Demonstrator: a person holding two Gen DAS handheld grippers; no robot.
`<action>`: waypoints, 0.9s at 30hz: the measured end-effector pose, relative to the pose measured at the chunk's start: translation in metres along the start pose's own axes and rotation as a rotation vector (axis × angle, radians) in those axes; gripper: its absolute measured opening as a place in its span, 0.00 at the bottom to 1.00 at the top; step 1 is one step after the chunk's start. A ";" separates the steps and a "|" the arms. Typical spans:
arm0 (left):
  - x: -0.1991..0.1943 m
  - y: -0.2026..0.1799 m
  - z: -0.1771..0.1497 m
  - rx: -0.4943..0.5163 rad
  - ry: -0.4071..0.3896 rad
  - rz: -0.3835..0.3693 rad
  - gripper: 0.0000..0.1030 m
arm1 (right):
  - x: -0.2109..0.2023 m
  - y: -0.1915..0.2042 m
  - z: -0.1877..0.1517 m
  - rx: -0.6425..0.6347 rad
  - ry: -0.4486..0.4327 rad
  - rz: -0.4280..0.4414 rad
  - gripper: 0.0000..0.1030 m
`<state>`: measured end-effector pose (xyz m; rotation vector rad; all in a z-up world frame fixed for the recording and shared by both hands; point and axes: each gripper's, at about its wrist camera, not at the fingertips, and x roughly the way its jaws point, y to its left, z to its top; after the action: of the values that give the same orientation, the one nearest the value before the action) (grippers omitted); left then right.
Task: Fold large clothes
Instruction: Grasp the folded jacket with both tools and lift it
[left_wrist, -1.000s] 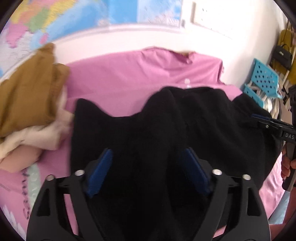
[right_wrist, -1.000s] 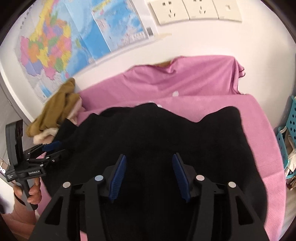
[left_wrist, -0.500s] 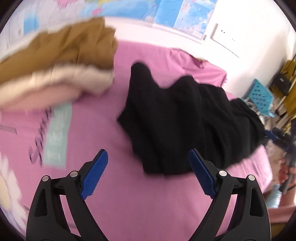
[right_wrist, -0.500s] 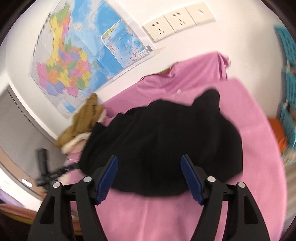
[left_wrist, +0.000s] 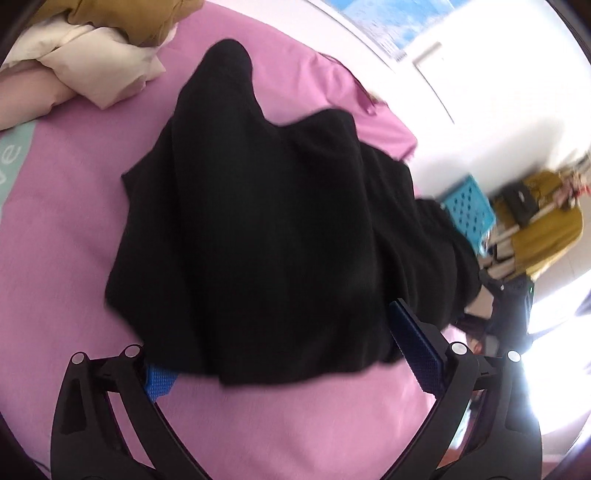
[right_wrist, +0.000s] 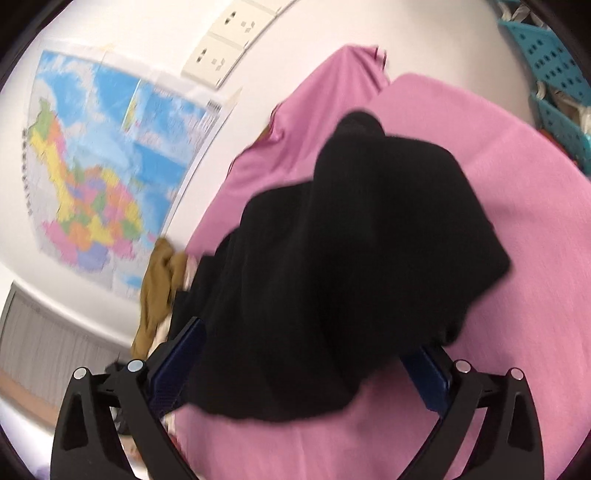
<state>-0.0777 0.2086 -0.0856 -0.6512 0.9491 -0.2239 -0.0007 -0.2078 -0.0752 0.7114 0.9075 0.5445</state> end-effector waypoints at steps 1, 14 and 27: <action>0.003 0.001 0.002 -0.017 0.000 -0.014 0.95 | 0.003 0.001 0.003 0.002 -0.013 -0.009 0.95; -0.001 -0.021 0.033 -0.018 -0.001 -0.029 0.32 | 0.018 0.039 0.024 -0.130 -0.027 0.006 0.22; -0.163 -0.100 0.161 0.250 -0.304 0.028 0.30 | -0.001 0.252 0.093 -0.452 -0.173 0.309 0.21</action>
<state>-0.0312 0.2701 0.1524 -0.4261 0.6253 -0.2073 0.0457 -0.0743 0.1529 0.4771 0.4866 0.9133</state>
